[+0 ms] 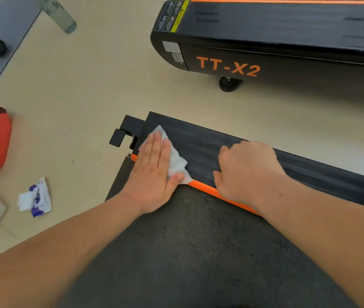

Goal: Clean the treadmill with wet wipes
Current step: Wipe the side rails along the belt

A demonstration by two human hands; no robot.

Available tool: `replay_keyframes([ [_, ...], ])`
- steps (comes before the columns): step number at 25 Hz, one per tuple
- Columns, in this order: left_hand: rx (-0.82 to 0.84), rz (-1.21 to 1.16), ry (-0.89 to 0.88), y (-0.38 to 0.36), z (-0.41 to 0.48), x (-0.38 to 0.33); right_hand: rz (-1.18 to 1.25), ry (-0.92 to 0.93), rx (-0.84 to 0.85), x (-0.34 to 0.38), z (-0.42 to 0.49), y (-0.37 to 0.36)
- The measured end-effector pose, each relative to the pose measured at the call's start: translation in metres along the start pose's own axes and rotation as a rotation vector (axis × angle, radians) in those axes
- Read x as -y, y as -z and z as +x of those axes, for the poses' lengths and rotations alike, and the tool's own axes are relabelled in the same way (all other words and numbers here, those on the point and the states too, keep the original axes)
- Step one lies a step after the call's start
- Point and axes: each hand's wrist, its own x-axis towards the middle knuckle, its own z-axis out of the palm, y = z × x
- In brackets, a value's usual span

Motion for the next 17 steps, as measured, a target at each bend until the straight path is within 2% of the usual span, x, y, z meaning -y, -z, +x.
replay_keyframes([
  [3, -0.038, 0.035, -0.085, 0.003, 0.009, 0.02, 0.012, 0.005, 0.024, -0.002, -0.001, 0.0],
  [7, -0.062, -0.101, 0.243, 0.008, 0.03, 0.033, 0.043, -0.036, 0.023, -0.008, -0.002, -0.001],
  [9, -0.064, -0.11, 0.309, 0.009, 0.034, 0.022, 0.059, -0.066, 0.019, -0.013, -0.001, -0.004],
  [11, -0.048, -0.061, 0.27, 0.009, 0.033, -0.001, 0.067, -0.094, 0.017, -0.019, -0.002, -0.007],
  [17, 0.001, 0.054, -0.051, 0.003, 0.043, -0.13, 0.274, -0.145, 0.067, -0.043, -0.021, -0.004],
])
